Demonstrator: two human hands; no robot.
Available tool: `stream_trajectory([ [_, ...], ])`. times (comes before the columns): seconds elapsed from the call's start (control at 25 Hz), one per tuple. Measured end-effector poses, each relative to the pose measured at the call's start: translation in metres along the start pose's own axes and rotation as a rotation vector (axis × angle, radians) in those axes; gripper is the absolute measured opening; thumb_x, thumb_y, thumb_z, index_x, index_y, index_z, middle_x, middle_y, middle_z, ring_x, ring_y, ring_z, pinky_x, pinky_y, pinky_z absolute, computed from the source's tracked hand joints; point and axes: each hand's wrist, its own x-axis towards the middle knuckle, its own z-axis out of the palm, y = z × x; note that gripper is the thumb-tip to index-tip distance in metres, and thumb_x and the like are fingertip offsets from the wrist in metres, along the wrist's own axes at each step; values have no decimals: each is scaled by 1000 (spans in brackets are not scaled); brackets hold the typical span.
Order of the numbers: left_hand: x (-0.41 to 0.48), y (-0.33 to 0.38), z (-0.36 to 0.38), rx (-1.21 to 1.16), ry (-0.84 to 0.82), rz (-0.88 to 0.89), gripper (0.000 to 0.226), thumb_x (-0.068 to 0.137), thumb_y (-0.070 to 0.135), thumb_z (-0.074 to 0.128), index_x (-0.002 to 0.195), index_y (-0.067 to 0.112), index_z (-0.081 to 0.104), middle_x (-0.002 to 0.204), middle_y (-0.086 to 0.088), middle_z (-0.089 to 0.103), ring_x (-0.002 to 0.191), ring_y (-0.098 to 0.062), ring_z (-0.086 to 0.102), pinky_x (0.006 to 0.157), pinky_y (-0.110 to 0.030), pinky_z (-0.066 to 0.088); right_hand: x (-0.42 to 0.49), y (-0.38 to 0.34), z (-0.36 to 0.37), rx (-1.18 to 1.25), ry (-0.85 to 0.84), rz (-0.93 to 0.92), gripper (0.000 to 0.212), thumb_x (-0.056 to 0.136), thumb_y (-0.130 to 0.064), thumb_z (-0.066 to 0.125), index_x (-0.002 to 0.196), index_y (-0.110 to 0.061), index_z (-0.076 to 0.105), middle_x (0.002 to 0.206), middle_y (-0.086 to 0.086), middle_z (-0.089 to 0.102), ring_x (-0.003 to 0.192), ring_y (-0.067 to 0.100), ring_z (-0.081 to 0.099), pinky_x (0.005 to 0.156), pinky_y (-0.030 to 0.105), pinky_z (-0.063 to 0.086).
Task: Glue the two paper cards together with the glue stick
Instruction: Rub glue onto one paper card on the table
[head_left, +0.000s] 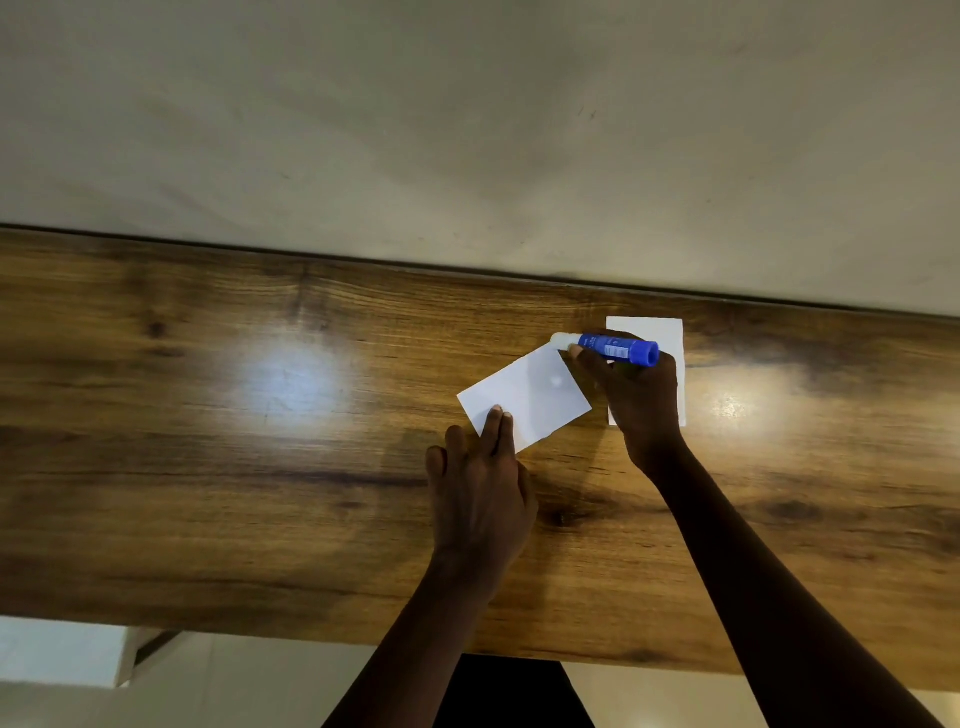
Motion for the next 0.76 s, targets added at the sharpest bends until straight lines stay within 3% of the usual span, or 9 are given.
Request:
stream_trajectory([
  [0.2,1,0,2,-3,0,4,49,62,31,61,107,10,64,100,-7,72,76,-26,64,60,-32,51,3,-4,-15,391,44,131,10,81,-10,61,88,-16,58,74,0,56,63,8,50,55,14,45],
  [0.36,2,1,0,-18,-13,-6,49,63,30,55,106,9,64,100,-8,72,75,-27,63,60,-33,51,1,-2,-24,491,-35,75,12,84,-9,56,87,-20,57,77,6,60,62,7,48,54,15,43],
  [0.48,2,1,-2,-26,-13,-2,49,62,28,56,106,7,64,97,-10,72,73,-29,64,59,-34,51,1,0,-32,564,-15,92,5,84,-17,53,86,-18,57,66,-6,66,57,5,49,51,13,42],
  [0.64,2,2,-3,-3,-27,6,49,63,29,56,105,7,65,96,-10,73,73,-30,64,58,-34,51,-1,-3,-56,560,35,125,11,89,-20,48,81,-17,55,73,2,56,58,8,45,50,15,38],
  [0.76,2,2,-3,3,-36,4,49,64,28,55,106,5,64,96,-13,72,73,-32,63,59,-36,51,-1,-5,-77,525,94,221,19,89,-26,49,73,-18,55,65,0,52,50,7,44,48,17,35],
])
